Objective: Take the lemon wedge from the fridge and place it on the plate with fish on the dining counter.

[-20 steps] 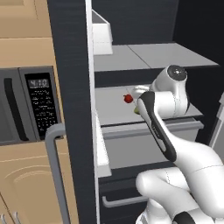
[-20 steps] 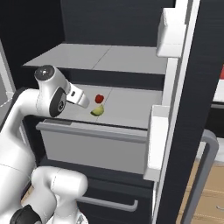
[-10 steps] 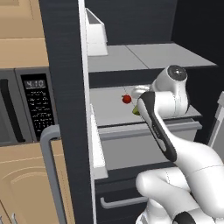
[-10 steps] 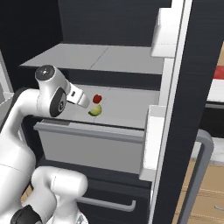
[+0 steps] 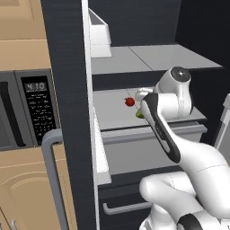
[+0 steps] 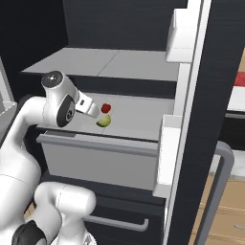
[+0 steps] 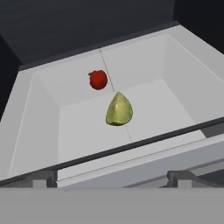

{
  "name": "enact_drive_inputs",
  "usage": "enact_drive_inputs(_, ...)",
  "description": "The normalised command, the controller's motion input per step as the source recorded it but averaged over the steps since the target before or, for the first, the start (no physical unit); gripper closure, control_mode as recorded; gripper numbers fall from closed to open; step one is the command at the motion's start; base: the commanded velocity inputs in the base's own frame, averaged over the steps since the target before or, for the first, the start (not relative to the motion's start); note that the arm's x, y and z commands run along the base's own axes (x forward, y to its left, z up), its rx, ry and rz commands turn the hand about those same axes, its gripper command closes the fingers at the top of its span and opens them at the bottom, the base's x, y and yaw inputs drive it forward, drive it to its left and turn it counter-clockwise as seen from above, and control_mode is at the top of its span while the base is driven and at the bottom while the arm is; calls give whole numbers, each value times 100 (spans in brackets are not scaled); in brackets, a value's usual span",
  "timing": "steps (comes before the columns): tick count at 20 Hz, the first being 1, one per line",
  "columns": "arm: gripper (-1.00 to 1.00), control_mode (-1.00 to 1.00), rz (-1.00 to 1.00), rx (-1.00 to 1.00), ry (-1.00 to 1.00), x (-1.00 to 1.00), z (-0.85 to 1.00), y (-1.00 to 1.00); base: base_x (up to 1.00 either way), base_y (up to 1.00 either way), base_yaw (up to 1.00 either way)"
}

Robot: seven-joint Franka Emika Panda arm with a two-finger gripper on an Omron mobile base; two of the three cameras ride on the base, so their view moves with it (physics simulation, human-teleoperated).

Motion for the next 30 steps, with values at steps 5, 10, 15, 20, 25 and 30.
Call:
enact_drive_inputs(5,-100,-100,0,0,13,17,-18,-27,0,0,0)
enact_drive_inputs(10,-100,-100,0,-1,18,18,-22,-9,0,0,0)
enact_drive_inputs(15,-100,-100,0,-2,8,5,-25,0,0,0,0)
enact_drive_inputs(20,-100,-100,0,-6,0,15,-56,2,0,0,0)
enact_drive_inputs(25,-100,-100,0,0,0,37,-21,4,0,0,0)
enact_drive_inputs(30,-100,-100,0,0,0,66,-3,1,0,0,0)
